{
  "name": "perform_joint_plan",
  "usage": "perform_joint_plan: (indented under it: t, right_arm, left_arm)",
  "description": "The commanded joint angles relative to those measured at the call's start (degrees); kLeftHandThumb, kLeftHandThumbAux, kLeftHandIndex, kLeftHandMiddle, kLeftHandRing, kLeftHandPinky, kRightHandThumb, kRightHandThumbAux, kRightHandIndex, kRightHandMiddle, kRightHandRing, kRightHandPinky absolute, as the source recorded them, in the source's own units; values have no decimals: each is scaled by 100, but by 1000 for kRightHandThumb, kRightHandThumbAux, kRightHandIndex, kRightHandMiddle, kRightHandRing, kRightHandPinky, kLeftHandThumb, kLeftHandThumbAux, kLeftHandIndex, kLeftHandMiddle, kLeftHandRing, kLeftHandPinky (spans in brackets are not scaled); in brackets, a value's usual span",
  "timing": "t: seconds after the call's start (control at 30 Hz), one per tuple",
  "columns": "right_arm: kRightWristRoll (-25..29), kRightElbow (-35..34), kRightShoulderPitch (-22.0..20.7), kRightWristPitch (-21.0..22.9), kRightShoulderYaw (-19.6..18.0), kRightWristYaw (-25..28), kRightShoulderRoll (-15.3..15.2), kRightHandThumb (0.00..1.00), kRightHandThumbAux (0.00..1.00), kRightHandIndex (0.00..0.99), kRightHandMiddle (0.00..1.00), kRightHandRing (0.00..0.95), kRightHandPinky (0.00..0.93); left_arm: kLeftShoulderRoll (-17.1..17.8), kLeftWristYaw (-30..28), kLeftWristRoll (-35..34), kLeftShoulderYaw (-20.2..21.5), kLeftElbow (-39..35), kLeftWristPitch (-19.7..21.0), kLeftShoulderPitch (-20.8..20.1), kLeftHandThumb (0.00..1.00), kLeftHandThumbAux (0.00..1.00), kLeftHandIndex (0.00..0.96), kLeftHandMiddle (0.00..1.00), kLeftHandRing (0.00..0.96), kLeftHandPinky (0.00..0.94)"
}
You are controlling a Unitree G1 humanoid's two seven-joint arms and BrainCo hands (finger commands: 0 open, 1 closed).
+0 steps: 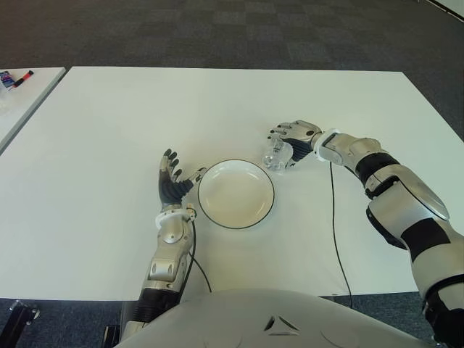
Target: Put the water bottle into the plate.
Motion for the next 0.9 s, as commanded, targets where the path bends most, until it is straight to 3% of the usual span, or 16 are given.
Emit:
perform_joint_plan:
  t: [0.03,0.5,0.9]
  right_arm:
    - [19,172,17,37,54,231,120,706,548,3,9,72,309]
    - [334,382,50,294,-181,217,284,720,545,47,71,116,251]
    - [433,356,-99,91,-271,128,277,748,531,93,148,199,324]
  left_arm:
    - [-505,94,15,-21,-32,98,3,0,918,66,115,108,144]
    - [-564,221,10,-73,-312,297,112,0,924,77,114,111,149]
    - [-575,223,-56,-135,-580,390,295,0,907,90,126,123,155]
